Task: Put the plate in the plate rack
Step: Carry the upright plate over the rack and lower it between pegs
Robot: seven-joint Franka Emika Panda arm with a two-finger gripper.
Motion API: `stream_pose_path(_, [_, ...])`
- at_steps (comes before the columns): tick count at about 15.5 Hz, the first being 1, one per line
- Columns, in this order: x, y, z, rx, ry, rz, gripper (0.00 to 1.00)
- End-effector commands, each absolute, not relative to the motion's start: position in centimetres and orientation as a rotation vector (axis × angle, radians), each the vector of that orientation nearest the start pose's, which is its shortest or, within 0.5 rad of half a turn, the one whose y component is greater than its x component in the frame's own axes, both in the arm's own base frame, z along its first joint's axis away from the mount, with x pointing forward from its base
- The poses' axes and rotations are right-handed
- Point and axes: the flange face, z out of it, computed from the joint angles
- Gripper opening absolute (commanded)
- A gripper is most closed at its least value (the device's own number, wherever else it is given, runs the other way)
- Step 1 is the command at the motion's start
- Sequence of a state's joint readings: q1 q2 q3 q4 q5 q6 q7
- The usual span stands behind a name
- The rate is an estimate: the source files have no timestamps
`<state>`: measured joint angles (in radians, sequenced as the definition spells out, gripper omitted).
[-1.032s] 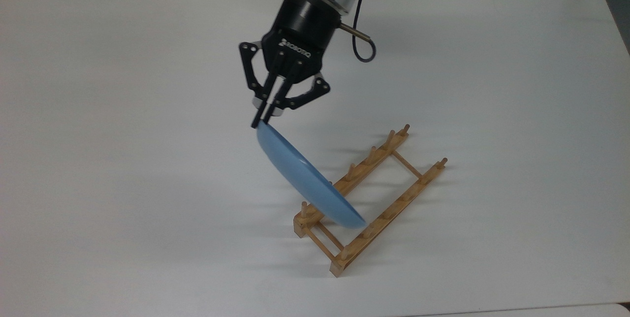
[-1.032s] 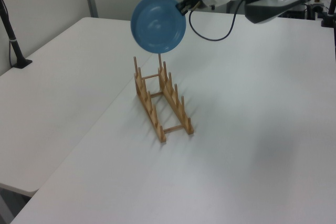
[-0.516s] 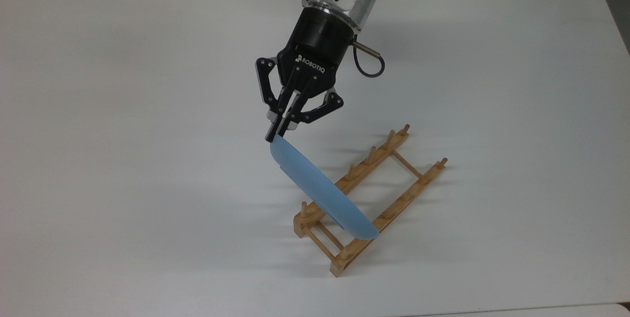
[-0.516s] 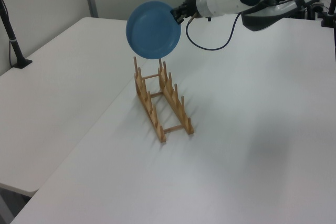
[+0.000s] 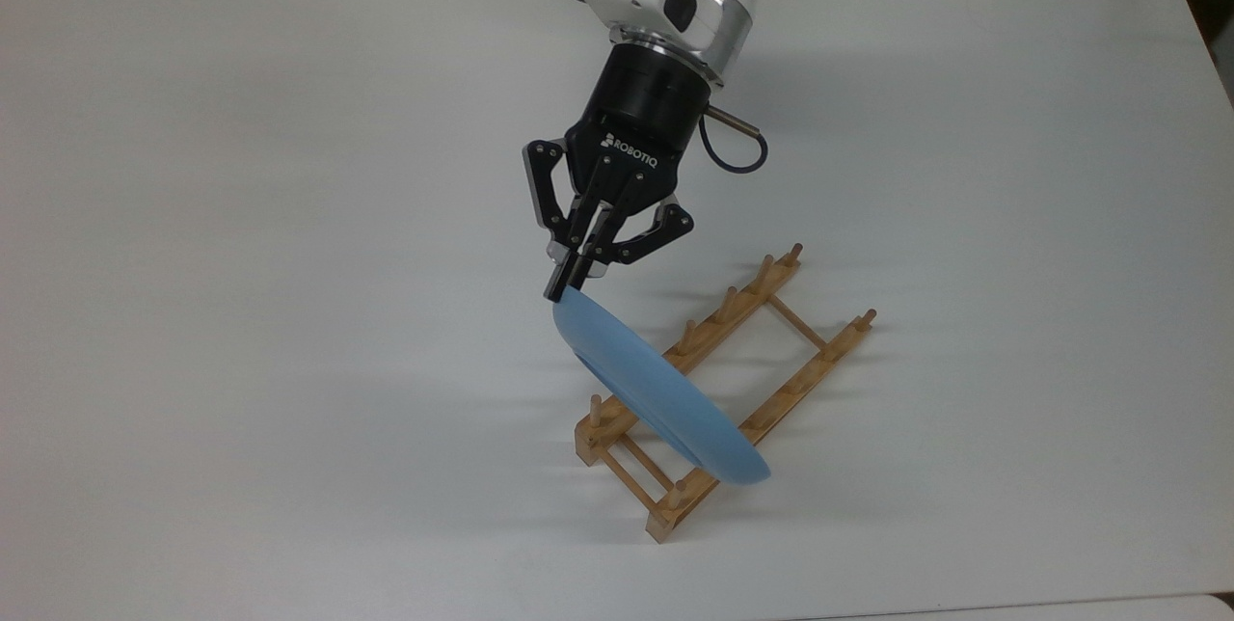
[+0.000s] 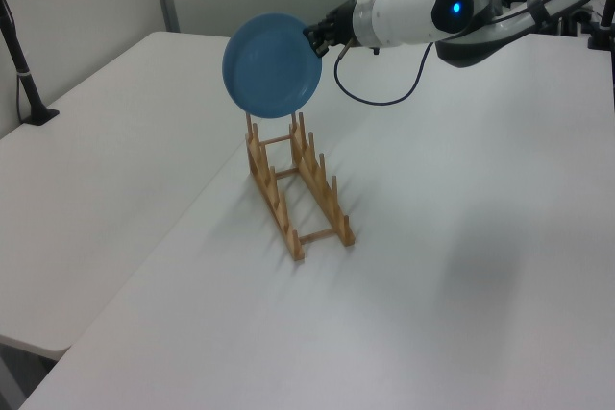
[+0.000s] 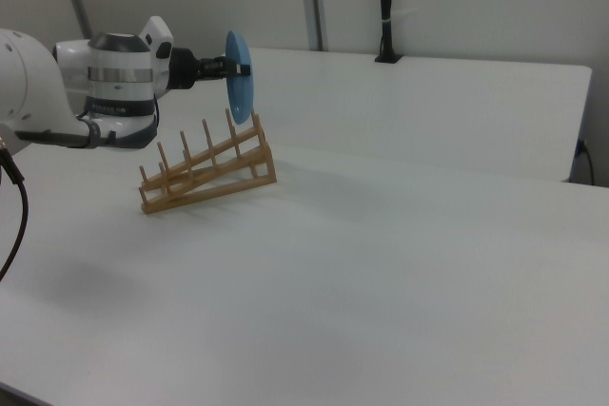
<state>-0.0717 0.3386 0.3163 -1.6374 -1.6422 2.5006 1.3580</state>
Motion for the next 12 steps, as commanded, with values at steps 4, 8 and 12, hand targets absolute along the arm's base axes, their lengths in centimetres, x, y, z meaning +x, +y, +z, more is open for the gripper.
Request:
stream_pose_path(4, [68.18, 15.48, 47.42, -3.027, -0.092, -2.062, 0.00])
stream_pose_path(8, [68.25, 15.48, 46.92, -3.032, -0.118, -2.067, 0.51])
stream_pose_path(12, [68.14, 15.96, 47.11, -3.022, -0.110, -2.070, 1.00])
